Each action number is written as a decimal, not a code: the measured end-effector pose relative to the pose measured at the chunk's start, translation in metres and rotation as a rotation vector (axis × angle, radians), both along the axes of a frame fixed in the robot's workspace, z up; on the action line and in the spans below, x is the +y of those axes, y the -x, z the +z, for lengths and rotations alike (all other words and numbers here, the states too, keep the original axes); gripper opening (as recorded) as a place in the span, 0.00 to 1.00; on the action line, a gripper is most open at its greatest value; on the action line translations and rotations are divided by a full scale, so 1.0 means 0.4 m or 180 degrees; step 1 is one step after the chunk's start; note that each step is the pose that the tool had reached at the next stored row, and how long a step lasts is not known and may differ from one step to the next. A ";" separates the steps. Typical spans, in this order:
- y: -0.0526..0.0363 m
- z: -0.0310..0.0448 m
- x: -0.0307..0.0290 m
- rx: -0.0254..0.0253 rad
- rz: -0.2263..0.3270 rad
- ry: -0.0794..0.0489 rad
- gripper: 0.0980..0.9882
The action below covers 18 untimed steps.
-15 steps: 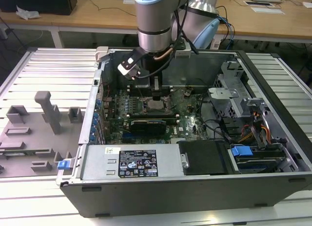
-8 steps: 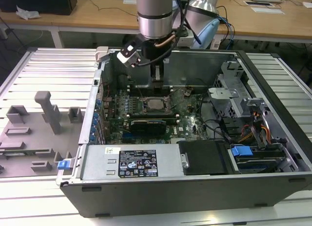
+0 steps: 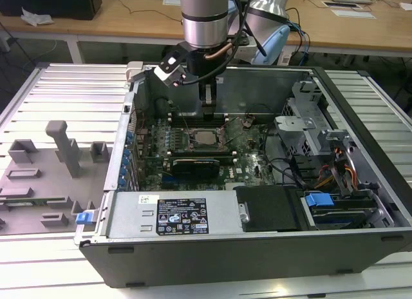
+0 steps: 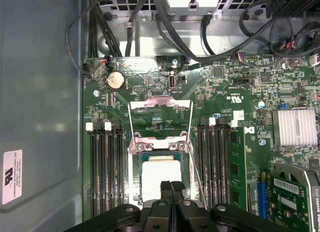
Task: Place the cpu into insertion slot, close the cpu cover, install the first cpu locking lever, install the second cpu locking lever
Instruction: 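Place the cpu into insertion slot, then close the cpu cover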
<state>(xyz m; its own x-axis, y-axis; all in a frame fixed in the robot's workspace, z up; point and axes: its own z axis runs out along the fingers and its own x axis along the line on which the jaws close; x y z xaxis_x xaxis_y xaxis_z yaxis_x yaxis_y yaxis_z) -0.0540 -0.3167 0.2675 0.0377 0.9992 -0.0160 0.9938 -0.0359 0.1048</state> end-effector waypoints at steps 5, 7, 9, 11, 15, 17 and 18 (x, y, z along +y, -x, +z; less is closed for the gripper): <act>0.000 0.002 0.000 0.0000 0.0000 0.0000 0.01; 0.000 0.003 0.000 0.0000 0.0000 0.0000 0.01; 0.000 0.004 0.000 0.0000 0.0000 0.0000 0.01; 0.000 0.004 0.000 0.0000 0.0000 0.0000 0.01; -0.006 0.004 0.000 0.0001 0.0000 0.0000 0.01; -0.010 0.004 0.000 0.0002 0.0000 0.0000 0.01; -0.013 0.004 0.000 0.0002 0.0000 0.0000 0.01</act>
